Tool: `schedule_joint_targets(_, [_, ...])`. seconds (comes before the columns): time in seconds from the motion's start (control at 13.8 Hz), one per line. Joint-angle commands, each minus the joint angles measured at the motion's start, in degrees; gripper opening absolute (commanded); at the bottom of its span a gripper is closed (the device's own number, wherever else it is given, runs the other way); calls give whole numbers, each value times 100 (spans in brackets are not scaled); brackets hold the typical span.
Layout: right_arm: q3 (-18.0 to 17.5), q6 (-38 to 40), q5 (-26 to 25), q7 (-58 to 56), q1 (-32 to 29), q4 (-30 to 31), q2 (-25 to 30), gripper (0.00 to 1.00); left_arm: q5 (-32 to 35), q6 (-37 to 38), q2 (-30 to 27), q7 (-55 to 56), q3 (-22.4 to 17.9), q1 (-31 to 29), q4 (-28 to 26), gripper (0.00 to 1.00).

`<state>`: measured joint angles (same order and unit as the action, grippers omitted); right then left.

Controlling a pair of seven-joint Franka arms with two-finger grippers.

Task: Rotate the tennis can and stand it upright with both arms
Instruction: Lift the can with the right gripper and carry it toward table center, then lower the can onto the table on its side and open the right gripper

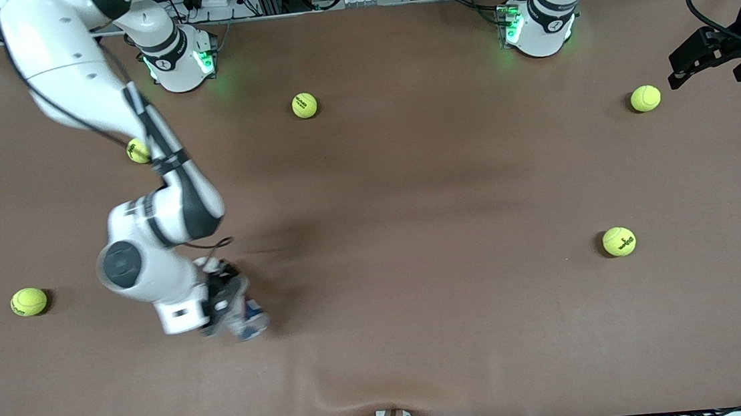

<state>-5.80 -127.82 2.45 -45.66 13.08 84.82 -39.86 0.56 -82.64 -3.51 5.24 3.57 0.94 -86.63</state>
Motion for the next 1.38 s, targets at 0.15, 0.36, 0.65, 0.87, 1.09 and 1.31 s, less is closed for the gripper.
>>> schedule_joint_targets(0.15, [-61, -24, 1, -644, 861, -115, -30, 56, -47, 126, 78, -182, 12, -50, 173, 100])
schedule_joint_targets(0.36, [-35, -419, -646, -1128, 1389, -168, -65, 58, -47, 126, 78, -182, 12, -41, 173, 100])
schedule_joint_targets(0.65, [-18, -823, -1404, -1041, 2110, -238, -320, 60, -47, 126, 78, -182, 12, -41, 173, 100])
schedule_joint_targets(0.87, [-17, -1024, -1423, -1015, 2216, -247, -530, 60, -47, 126, 78, -182, 12, -32, 173, 100])
schedule_joint_targets(1.09, [26, -1351, -1475, -638, 2427, -273, -794, 60, -47, 126, 78, -182, 21, -32, 164, 100])
schedule_joint_targets(1.31, [272, -1351, -1590, -278, 2751, -317, -883, 61, -47, 126, 78, -190, 12, -32, 156, 100])
